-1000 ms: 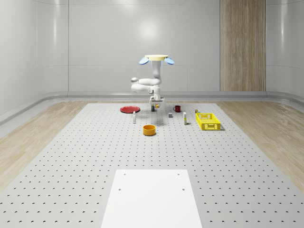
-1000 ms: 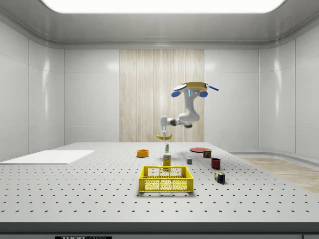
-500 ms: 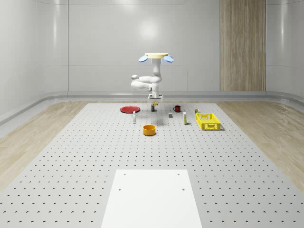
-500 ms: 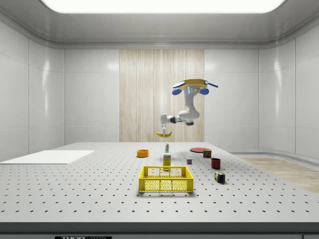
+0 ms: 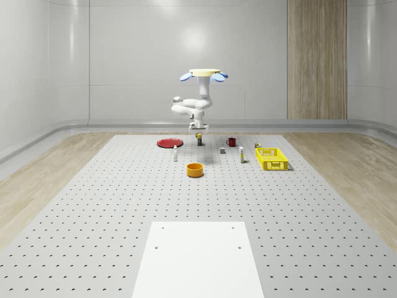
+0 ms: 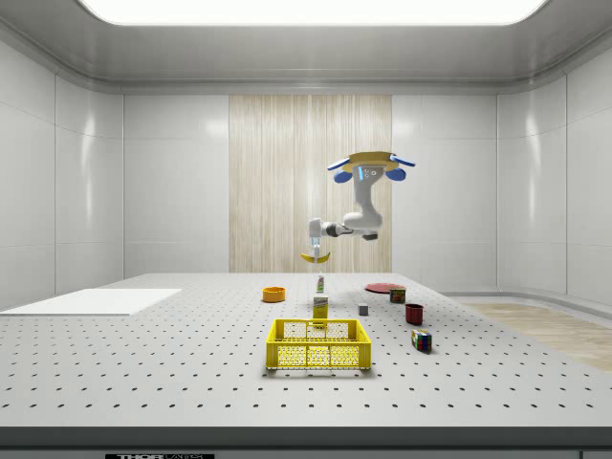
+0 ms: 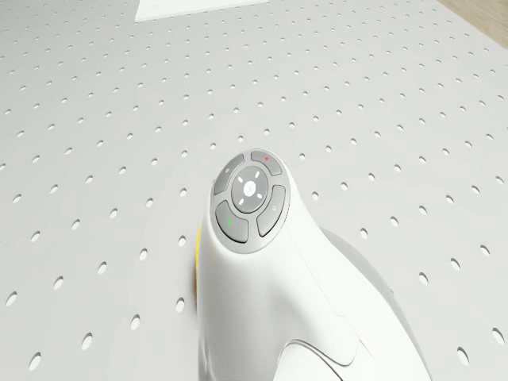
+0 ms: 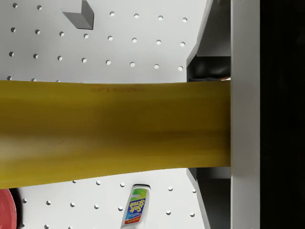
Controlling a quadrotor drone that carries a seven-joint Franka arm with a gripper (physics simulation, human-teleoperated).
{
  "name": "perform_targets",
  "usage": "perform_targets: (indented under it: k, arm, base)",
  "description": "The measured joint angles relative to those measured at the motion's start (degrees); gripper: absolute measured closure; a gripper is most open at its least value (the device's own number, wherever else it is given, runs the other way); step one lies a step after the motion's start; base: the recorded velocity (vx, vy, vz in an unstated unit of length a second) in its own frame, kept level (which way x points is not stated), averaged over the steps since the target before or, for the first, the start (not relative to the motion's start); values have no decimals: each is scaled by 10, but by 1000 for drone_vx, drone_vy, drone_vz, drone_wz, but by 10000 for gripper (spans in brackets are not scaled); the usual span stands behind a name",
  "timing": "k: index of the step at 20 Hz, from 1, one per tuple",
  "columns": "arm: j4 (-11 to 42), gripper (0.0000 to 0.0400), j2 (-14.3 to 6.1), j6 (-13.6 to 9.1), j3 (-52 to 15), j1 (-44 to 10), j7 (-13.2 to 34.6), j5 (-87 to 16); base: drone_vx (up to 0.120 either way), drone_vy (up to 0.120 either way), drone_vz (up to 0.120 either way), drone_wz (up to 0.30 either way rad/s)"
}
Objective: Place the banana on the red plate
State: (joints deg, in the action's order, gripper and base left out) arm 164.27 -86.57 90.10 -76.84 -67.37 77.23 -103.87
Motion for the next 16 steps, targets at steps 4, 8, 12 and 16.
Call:
perform_targets:
  k: [4,8,12,16]
  arm:
    - [0,208,-6,6,-1,-1,-65,2]
    - [0,208,-11,11,-2,-3,-131,4]
    - [-1,208,-17,17,-2,-4,-198,6]
    - [-1,208,-22,22,-3,-5,-265,7]
  base:
    - [0,0,0,-300]
    - [0,0,0,-300]
    - [0,0,0,-300]
    - [0,0,0,-300]
